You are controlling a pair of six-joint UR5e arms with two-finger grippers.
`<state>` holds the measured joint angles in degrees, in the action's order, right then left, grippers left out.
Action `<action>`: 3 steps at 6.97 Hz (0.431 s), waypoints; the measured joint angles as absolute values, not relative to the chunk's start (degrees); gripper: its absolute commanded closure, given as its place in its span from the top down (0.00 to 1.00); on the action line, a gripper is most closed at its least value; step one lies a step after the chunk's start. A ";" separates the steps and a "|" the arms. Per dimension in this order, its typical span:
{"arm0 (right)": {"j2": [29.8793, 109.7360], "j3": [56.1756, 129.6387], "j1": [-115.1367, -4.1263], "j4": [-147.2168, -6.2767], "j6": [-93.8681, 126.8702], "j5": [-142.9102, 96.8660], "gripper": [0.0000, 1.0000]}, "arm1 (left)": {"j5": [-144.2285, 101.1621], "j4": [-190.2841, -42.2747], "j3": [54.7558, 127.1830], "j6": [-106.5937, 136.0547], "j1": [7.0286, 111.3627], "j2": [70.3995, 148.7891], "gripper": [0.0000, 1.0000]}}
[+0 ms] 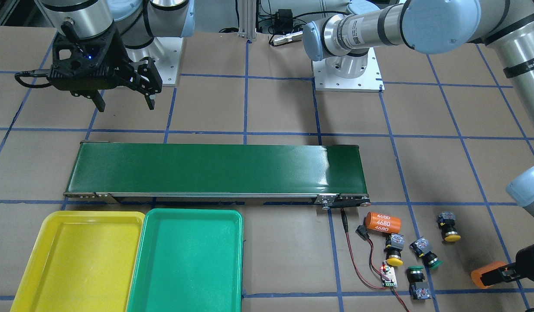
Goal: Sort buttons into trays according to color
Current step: 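Lower the left gripper and grasp the orange cylinder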
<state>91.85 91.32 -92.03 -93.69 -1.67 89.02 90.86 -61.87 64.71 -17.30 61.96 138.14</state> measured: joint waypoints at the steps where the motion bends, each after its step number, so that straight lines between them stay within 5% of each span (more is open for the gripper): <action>1: 91.83 91.32 -92.00 -93.69 -1.67 89.03 1.00 | 90.82 -61.90 64.69 -17.31 61.96 138.27 1.00; 3: 91.81 91.32 -92.01 -93.69 -1.67 89.03 1.00 | 90.69 -62.13 64.69 -17.26 61.96 139.08 1.00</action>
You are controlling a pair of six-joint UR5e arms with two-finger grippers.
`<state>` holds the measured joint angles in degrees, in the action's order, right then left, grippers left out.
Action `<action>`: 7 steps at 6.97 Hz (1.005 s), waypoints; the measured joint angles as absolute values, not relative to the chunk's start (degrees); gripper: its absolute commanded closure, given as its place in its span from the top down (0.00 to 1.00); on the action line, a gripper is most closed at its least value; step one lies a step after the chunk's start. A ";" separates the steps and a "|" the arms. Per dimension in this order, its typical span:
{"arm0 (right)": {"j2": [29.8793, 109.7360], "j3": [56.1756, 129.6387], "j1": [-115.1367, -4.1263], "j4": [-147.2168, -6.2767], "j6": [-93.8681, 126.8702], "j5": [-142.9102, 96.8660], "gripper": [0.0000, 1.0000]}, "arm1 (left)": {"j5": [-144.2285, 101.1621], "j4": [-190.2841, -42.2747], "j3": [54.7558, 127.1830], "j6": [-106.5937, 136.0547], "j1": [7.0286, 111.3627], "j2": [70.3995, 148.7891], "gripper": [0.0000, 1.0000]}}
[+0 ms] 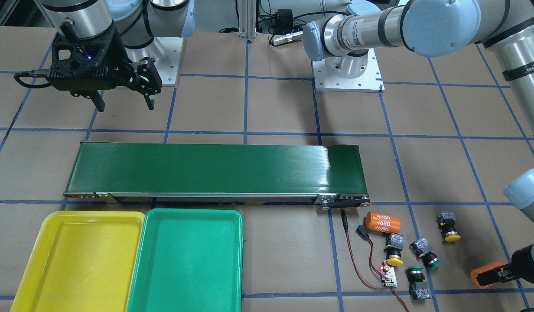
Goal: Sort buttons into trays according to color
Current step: 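Lower the left gripper and grasp the orange cylinder, then carry the orange cylinder with the left gripper to the belt's near end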
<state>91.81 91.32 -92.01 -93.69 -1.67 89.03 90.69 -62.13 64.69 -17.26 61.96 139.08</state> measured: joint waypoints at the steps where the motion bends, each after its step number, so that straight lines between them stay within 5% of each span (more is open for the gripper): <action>1: 91.80 91.32 -92.02 -93.69 -1.67 89.03 1.00 | 90.57 -62.24 64.70 -17.24 61.99 139.43 0.67; 2: 91.80 91.32 -92.02 -93.69 -1.67 89.03 1.00 | 90.49 -62.39 64.74 -17.23 62.05 139.67 0.11; 3: 91.78 91.32 -92.01 -93.69 -1.67 89.04 1.00 | 90.50 -62.70 64.74 -17.23 62.09 139.73 0.00; 7: 91.77 91.32 -91.91 -93.71 -1.67 89.01 1.00 | 90.14 -72.80 65.25 -17.84 65.14 131.56 0.00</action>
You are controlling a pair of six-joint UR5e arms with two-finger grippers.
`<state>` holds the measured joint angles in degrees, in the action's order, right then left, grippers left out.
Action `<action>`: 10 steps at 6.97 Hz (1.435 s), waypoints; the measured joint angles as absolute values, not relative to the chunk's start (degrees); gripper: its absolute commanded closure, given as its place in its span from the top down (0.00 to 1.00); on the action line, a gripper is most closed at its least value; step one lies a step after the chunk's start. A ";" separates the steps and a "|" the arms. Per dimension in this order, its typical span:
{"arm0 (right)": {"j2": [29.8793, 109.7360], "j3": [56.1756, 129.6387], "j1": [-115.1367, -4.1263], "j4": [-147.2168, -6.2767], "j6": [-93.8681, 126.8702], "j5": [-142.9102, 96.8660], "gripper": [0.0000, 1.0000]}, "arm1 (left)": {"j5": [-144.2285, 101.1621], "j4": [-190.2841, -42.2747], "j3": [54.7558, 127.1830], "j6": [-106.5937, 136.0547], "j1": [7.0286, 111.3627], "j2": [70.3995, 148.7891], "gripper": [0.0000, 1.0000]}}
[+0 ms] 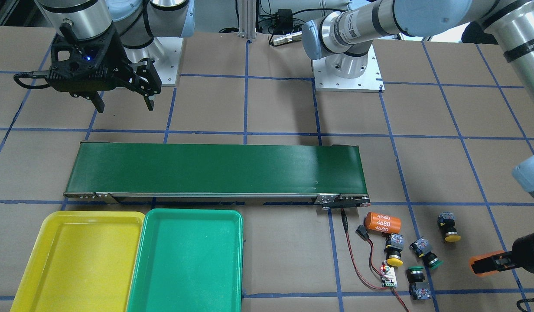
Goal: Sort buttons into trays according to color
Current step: 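Carry the orange cylinder with the left gripper to the belt's near end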
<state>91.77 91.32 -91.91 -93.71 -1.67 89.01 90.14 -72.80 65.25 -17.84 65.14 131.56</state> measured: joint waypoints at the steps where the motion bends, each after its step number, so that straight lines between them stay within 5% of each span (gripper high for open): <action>1: 91.76 91.32 -91.83 -93.73 -1.67 88.99 1.00 | 89.81 -77.33 66.94 -17.90 67.88 126.83 0.00; 5: 91.78 91.32 -91.70 -93.69 -1.67 89.03 1.00 | 88.82 -74.64 90.68 -13.18 78.57 108.08 0.00; 10: 91.80 91.32 -91.68 -93.65 -1.73 89.03 1.00 | 88.68 -63.37 109.10 -16.54 83.40 101.52 0.00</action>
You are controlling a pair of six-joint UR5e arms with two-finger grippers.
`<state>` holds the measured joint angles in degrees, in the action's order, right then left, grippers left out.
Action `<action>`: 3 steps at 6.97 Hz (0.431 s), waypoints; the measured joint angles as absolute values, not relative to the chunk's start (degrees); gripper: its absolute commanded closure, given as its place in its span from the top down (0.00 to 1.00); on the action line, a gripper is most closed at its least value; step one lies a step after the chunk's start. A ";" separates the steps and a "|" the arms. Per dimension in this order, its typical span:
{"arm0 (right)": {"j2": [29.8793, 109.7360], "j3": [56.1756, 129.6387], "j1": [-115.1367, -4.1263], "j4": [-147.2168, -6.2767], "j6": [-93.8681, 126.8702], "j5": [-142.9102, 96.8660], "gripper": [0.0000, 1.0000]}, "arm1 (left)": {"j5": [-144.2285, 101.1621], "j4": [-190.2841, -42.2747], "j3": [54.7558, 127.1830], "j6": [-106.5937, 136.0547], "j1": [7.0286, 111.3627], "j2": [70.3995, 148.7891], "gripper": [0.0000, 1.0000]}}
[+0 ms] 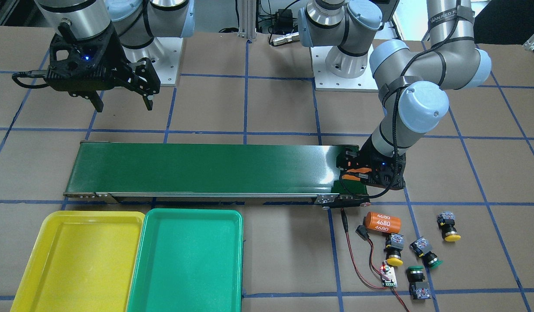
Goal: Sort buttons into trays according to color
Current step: 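Carry the orange cylinder with the left gripper to the belt's near end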
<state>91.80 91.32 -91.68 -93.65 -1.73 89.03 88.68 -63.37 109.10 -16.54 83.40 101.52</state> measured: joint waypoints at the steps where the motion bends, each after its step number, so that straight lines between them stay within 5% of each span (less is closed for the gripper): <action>1: 91.79 91.32 -91.68 -93.67 -1.75 89.03 1.00 | 88.43 -63.32 110.02 -17.30 83.43 101.09 0.00; 3: 91.76 91.32 -91.67 -93.69 -1.76 89.03 1.00 | 88.27 -63.32 111.18 -17.42 83.61 101.06 0.00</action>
